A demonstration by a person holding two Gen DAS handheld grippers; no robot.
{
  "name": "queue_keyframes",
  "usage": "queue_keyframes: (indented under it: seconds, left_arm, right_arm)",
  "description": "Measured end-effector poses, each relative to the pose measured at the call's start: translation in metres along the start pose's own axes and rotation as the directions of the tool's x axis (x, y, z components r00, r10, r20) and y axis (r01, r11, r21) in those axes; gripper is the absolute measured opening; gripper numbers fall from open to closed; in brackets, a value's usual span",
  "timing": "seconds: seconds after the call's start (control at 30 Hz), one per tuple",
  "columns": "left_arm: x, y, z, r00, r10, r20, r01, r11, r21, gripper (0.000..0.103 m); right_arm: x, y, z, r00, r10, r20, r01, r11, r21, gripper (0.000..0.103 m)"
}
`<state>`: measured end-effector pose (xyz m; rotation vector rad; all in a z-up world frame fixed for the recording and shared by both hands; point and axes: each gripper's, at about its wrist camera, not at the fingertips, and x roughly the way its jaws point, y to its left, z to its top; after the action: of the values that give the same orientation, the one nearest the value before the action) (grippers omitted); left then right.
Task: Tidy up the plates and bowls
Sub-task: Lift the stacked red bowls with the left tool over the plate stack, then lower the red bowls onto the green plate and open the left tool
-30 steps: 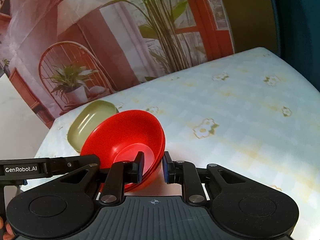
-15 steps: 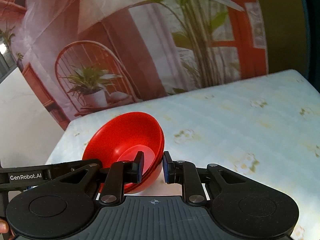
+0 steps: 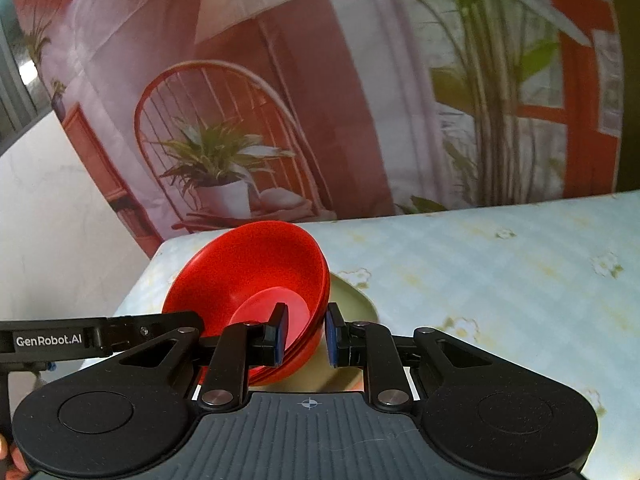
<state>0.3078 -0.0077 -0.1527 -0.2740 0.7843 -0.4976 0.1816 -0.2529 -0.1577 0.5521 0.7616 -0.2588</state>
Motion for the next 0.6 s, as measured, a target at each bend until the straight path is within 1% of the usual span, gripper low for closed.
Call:
queue_keyframes:
  seconds: [0.17,0.37,0.6]
  left_arm:
    - [0.016,0.007,-0.003,1.000,0.018,-0.023,-0.019,1.000,-0.008,0.027]
    - [0.032,0.015,-0.010,0.998,0.042,-0.052,-0.042,0.999,-0.007,0.027]
    - [0.042,0.017,-0.008,0.995,0.079,-0.054,-0.079,0.997,0.016,0.027]
  right_arm:
    - [0.020,-0.002,0.002,1.000,-0.006,-0.023,0.006,1.000,-0.010,0.017]
    - [0.039,-0.008,-0.005,0.999,-0.017,-0.048,0.017,1.000,-0.009,0.017]
    - [0.055,-0.010,-0.010,0.998,-0.035,-0.047,0.033,0.999,-0.034,0.017]
